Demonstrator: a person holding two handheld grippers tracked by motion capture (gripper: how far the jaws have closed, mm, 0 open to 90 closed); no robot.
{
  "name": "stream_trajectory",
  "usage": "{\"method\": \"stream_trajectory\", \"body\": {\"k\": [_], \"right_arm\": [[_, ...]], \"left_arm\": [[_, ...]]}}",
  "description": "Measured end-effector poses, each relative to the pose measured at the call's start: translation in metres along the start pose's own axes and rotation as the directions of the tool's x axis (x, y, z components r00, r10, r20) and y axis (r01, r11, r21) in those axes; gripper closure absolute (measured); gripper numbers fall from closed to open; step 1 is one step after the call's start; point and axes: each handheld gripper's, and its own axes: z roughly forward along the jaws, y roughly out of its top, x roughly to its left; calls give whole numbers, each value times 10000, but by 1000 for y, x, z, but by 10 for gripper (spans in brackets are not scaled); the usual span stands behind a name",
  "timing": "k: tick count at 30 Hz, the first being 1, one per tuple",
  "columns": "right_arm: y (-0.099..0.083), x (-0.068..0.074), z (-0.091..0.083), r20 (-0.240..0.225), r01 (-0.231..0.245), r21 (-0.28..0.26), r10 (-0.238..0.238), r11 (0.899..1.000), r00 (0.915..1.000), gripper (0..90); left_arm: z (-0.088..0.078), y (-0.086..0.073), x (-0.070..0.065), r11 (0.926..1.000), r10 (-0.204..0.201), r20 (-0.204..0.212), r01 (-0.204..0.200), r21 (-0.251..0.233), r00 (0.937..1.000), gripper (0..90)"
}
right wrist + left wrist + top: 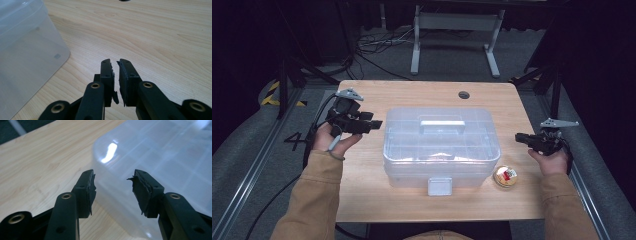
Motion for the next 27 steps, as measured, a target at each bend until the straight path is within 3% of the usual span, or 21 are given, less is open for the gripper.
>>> {"method": "stream_trajectory", "body": {"k": [4, 7, 11, 16, 19, 22, 27], "right_arm": [[-2, 0, -2, 20, 19, 11, -19, 10000, 10000, 811], [-4, 0, -4, 51, 37, 19, -37, 10000, 10000, 804], [-7, -2, -7, 93, -60, 0, 60, 10000, 9999, 795], [-8, -4, -10, 76, -167, -48, 167, 9998, 9998, 791], [-8, -3, -9, 66, -126, -61, 126, 9999, 9999, 787], [-7, -2, -8, 20, -36, -16, 36, 10000, 10000, 784], [-7, -2, -6, -26, -12, 40, 12, 10000, 10000, 775]], "left_arm": [[3, 18, -16, 9983, 585, 401, -586, 21, 9975, 524], [9, 30, -24, 9969, 748, 723, -764, 196, 9946, 520], [19, 41, -34, 9936, 1008, 856, -1048, 433, 9912, 509], [30, 54, -49, 9878, 1354, 1290, -1440, 600, 9824, 486], [35, 59, -55, 9844, 1491, 1383, -1601, 724, 9791, 482], [40, 63, -61, 9765, 1850, 1578, -1995, 817, 9700, 486], [47, 67, -68, 9705, 2045, 1734, -2226, 922, 9634, 491]]}}
